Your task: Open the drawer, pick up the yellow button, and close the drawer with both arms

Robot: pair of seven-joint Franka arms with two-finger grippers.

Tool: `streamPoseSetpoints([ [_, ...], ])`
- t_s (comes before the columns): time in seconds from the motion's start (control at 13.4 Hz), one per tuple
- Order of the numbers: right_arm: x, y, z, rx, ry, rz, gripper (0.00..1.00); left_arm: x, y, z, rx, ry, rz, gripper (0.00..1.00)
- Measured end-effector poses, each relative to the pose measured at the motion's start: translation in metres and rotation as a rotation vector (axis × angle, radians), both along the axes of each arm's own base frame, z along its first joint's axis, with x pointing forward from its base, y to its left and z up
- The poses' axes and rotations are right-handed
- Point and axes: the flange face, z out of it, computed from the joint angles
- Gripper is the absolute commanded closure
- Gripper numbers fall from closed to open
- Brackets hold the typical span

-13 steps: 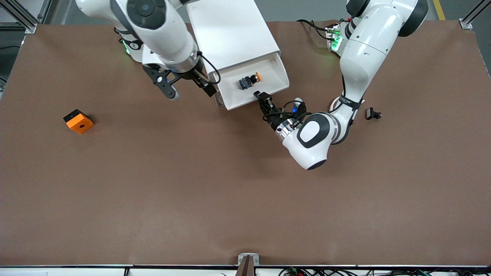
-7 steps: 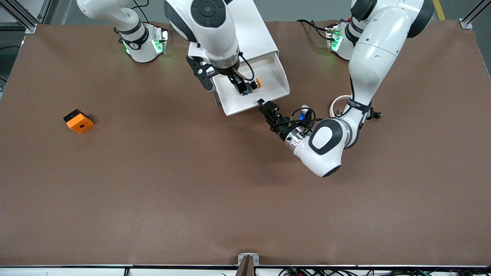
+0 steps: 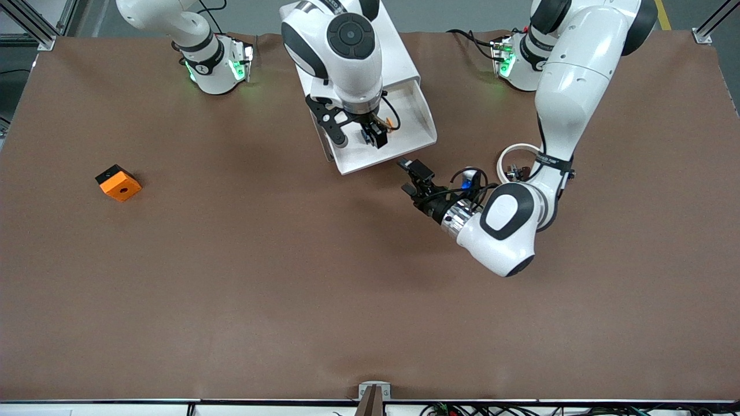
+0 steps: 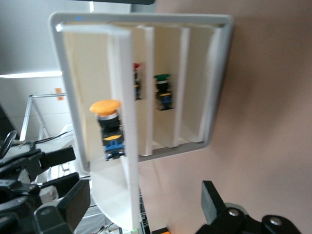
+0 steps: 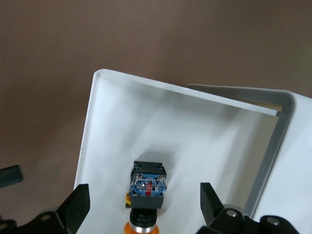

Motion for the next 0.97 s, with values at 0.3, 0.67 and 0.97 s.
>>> streamPoseSetpoints([
  [0.3, -0.005, 0.002, -0.022, -0.009, 0.000, 0.004, 0.00, 0.023, 0.029, 0.010, -0.024, -0.150, -0.030, 0.00],
  [0.67, -0.022, 0.016, -0.040, -0.027, 0.014, 0.037, 0.25, 0.046, 0.086, 0.007, -0.089, -0.436, -0.223, 0.00],
  [0.97, -0.023, 0.020, -0.047, -0.024, 0.010, 0.042, 0.77, 0.066, 0.123, 0.021, -0.126, -0.701, -0.442, 0.00],
])
